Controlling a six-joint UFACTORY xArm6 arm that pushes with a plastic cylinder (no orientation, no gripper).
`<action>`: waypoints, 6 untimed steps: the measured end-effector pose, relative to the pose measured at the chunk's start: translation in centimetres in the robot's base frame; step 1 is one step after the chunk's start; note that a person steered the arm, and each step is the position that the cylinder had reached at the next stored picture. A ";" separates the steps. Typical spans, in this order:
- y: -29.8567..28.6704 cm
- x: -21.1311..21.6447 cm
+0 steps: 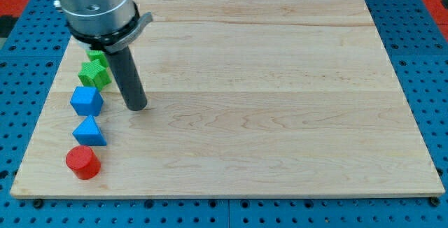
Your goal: Point at yellow hexagon
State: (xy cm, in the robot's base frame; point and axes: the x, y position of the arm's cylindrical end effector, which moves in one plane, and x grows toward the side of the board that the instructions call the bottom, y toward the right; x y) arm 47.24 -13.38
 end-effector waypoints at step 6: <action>5.2 2.2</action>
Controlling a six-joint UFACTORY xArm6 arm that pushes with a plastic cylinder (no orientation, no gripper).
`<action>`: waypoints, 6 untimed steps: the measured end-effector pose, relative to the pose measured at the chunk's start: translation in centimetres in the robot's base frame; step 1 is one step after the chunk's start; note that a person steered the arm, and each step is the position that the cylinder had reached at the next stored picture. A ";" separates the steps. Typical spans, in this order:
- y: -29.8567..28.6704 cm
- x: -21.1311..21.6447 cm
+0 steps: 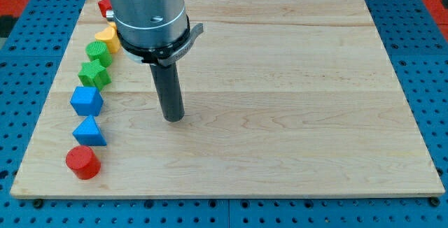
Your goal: Point at yellow hexagon
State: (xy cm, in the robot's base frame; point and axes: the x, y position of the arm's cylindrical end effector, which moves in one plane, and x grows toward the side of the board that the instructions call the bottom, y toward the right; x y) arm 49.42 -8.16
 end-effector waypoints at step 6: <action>0.5 -16.9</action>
